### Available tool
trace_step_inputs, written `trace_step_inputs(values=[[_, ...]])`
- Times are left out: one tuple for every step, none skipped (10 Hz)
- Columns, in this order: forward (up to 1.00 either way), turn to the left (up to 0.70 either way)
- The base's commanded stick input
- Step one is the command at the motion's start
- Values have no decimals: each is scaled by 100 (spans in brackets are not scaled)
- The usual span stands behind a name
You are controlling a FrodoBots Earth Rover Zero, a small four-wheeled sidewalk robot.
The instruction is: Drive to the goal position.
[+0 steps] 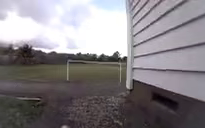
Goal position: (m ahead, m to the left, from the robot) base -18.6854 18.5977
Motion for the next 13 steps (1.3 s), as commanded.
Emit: trace_step_inputs(values=[[70,35],[70,35],[70,35],[70,35],[70,35],[70,35],[70,35],[70,35],[70,35],[70,35],[70,35],[70,35],[70,35]])
